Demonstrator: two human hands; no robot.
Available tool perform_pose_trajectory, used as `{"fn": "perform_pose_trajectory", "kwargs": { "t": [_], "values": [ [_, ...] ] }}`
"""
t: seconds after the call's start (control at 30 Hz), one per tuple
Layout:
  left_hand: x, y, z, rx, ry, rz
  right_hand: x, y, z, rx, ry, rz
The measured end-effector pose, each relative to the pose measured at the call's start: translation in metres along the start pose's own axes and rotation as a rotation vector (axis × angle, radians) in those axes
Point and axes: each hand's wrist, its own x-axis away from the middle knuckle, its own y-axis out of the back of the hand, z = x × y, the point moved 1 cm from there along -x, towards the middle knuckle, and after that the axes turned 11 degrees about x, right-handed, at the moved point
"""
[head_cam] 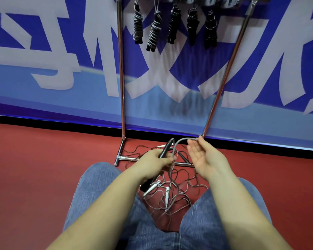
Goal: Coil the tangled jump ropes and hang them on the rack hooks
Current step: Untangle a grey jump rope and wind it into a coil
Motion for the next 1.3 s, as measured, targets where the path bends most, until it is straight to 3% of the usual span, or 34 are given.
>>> {"fn": "perform_pose_trajectory", "kwargs": {
  "t": [0.13,0.33,0.43,0.5,0.57,0.67,0.87,1.17,1.3],
  "values": [
    [0.0,0.0,-0.005,0.357,0.035,-0.09,0.0,-0.001,-0.005,0.29,-0.018,0.118],
    [-0.002,0.007,-0.015,0.799,0.09,-0.264,0.005,-0.001,-0.022,1.297,0.201,0.336],
    [-0.003,0.012,-0.016,0.97,0.102,-0.308,0.004,0.003,-0.023,1.695,0.327,0.315],
    [-0.004,0.016,-0.018,1.011,0.09,-0.328,0.0,0.007,-0.024,1.774,0.347,0.263],
    [-0.005,0.019,-0.017,1.033,0.076,-0.341,-0.002,0.01,-0.023,1.628,0.267,0.248],
    [-0.008,0.02,-0.011,0.945,0.073,-0.338,0.005,0.002,-0.021,1.084,0.049,0.255],
    [-0.004,0.009,0.001,0.27,0.113,-0.08,0.004,-0.01,-0.002,0.154,-0.062,0.082],
    [0.002,0.0,-0.002,0.012,0.054,0.187,0.004,-0.01,0.008,-0.03,0.03,0.015],
    [0.002,-0.002,-0.003,0.024,0.014,0.173,0.0,-0.002,0.011,-0.086,0.012,-0.006]
  ]
}}
